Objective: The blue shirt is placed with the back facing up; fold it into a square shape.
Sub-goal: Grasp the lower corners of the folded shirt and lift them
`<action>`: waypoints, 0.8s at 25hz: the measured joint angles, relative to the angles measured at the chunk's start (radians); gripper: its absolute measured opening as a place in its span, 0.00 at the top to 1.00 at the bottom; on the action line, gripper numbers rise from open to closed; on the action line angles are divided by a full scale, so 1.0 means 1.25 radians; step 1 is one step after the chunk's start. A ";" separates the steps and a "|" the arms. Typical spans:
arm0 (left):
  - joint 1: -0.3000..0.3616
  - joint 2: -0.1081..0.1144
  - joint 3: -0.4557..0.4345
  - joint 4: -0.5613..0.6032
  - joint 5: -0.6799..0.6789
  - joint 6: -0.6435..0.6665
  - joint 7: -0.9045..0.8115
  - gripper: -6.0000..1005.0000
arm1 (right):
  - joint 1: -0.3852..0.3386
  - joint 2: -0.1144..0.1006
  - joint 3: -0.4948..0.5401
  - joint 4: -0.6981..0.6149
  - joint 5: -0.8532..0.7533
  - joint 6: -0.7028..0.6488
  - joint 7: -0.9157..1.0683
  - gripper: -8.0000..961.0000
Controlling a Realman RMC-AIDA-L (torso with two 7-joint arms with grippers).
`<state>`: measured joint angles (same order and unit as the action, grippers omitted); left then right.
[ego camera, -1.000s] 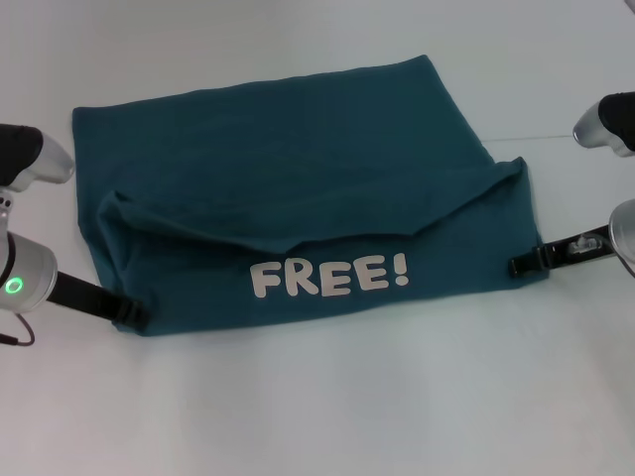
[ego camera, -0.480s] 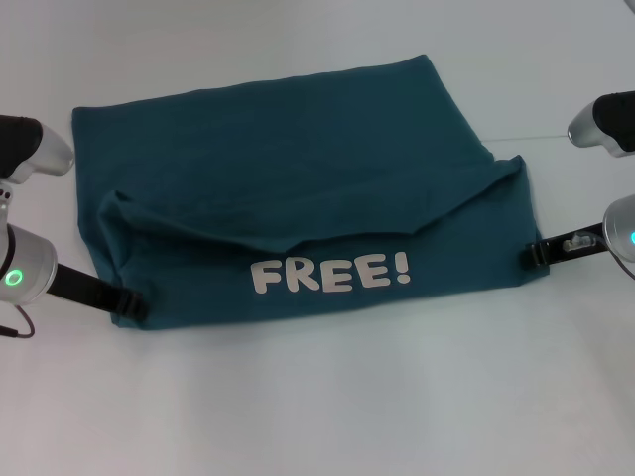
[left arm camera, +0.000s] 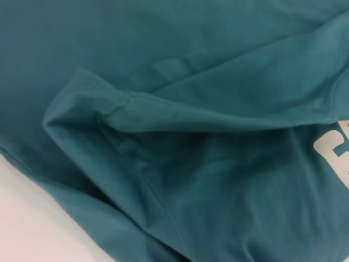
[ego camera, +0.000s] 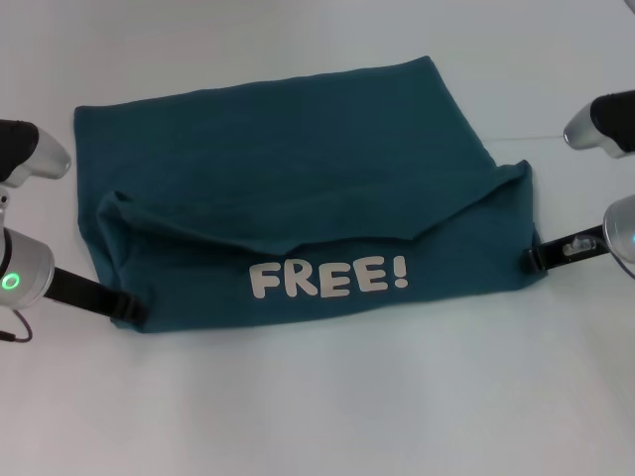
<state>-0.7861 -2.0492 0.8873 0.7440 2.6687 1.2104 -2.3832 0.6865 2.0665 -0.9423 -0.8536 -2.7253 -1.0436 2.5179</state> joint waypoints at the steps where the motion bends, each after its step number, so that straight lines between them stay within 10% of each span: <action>1: 0.000 0.002 0.000 0.002 0.000 0.007 0.000 0.92 | -0.001 0.001 -0.001 -0.019 -0.001 -0.022 0.000 0.94; 20: -0.011 0.081 0.003 0.062 0.005 0.431 0.019 0.91 | -0.018 0.016 -0.076 -0.297 -0.098 -0.634 -0.009 0.93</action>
<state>-0.8000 -1.9475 0.8905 0.8209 2.6745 1.7492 -2.3591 0.6646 2.0862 -1.0372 -1.2249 -2.8477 -1.8356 2.5070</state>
